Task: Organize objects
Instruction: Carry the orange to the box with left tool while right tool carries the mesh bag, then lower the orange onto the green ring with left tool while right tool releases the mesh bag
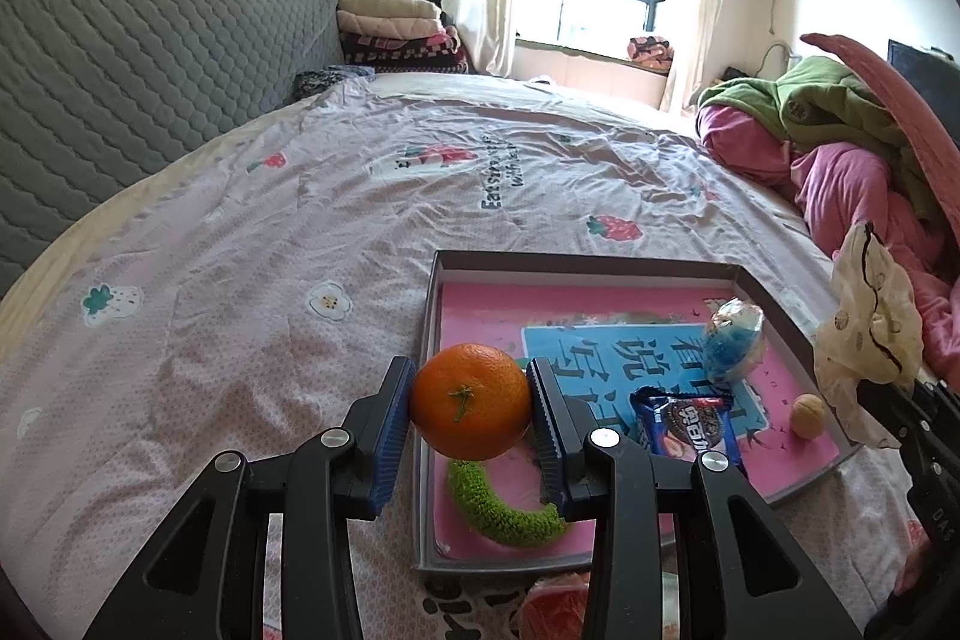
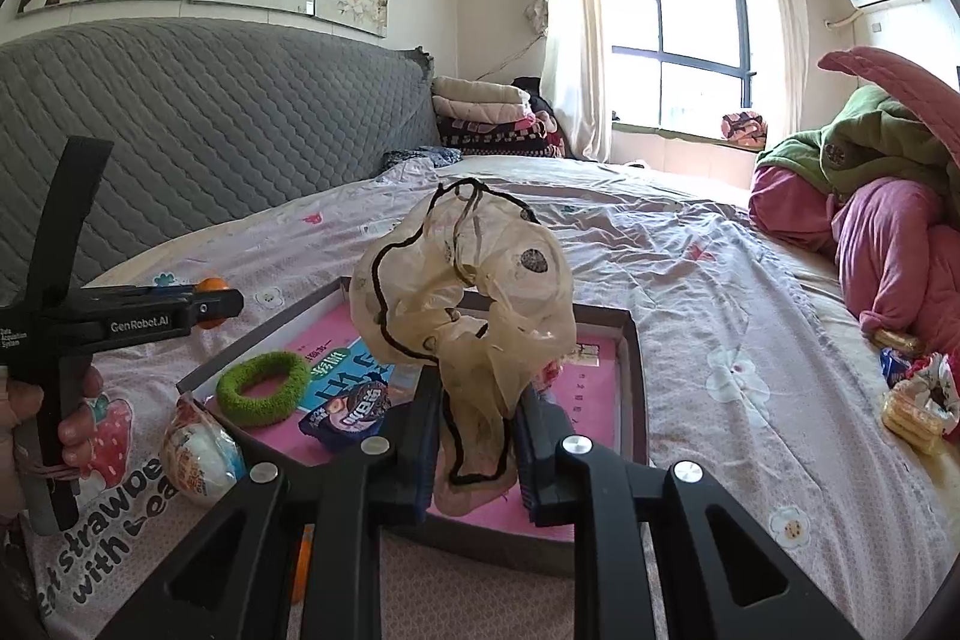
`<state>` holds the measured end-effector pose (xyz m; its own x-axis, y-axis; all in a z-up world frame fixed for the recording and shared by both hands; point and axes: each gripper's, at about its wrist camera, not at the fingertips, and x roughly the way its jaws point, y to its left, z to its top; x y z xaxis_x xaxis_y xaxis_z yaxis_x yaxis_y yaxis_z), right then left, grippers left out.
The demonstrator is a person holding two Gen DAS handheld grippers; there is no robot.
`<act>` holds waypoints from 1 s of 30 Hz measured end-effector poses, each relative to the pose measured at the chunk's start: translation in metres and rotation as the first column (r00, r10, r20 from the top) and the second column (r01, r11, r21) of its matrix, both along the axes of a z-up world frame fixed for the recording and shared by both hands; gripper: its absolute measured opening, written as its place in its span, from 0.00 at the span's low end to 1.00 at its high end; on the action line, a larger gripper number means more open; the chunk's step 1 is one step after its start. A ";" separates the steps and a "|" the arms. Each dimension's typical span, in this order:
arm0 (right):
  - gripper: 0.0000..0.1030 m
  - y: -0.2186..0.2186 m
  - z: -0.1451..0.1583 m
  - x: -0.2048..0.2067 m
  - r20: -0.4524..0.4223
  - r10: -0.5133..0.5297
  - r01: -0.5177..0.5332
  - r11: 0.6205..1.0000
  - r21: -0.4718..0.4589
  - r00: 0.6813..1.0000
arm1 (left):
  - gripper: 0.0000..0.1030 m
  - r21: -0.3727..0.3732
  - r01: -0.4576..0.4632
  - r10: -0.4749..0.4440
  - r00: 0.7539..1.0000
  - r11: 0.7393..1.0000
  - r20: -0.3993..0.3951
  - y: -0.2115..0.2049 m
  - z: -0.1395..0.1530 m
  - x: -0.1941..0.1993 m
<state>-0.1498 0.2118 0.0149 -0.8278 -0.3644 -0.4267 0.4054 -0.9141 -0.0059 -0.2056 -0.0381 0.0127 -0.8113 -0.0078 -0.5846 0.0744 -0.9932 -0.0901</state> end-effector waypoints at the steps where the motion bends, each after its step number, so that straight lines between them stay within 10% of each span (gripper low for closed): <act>1: 0.22 -0.002 -0.001 -0.001 0.003 0.002 -0.003 1.000 0.007 1.000 | 0.38 0.003 -0.001 0.001 1.000 1.000 0.002 0.000 -0.002 -0.002; 30: 0.23 -0.011 -0.041 -0.029 0.247 -0.036 0.018 0.997 0.075 0.968 | 0.38 0.012 0.063 -0.064 0.992 0.998 0.112 0.011 -0.038 -0.035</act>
